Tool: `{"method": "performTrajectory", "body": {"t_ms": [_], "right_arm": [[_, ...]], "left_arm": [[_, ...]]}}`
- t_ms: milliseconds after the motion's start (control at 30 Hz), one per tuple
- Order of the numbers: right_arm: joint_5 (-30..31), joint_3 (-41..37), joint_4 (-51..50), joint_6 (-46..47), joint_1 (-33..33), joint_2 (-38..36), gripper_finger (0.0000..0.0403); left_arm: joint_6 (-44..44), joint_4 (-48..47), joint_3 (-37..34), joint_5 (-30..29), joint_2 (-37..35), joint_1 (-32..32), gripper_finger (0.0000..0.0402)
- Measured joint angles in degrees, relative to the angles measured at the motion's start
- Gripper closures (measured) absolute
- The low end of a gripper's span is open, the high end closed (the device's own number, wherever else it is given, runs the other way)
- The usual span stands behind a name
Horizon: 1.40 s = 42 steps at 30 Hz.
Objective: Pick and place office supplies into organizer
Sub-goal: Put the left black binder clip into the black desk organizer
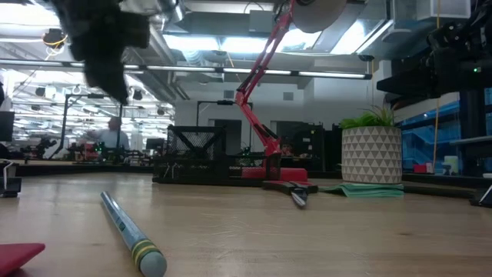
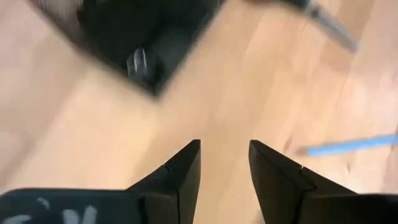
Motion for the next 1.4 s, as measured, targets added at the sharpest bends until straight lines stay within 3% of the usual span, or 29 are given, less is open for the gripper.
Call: {"method": "performTrajectory", "body": {"t_ms": [200, 400, 700, 1400], "right_arm": [[0.02, 0.0, 0.0, 0.02, -0.01, 0.01, 0.0237], [0.01, 0.01, 0.02, 0.17, -0.01, 0.01, 0.0237], [0.02, 0.0, 0.0, 0.22, 0.01, 0.01, 0.0237], [0.01, 0.01, 0.02, 0.0, 0.01, 0.01, 0.0237]], "left_arm": [[-9.58, -0.78, -0.01, 11.12, 1.93, -1.28, 0.0272], [-17.57, -0.93, -0.01, 11.88, 6.26, -3.9, 0.0272], [-23.57, -0.8, -0.04, 18.77, 15.63, -8.47, 0.0272], [-21.78, 3.62, -0.04, 21.88, 25.38, -11.46, 0.0273]]}}
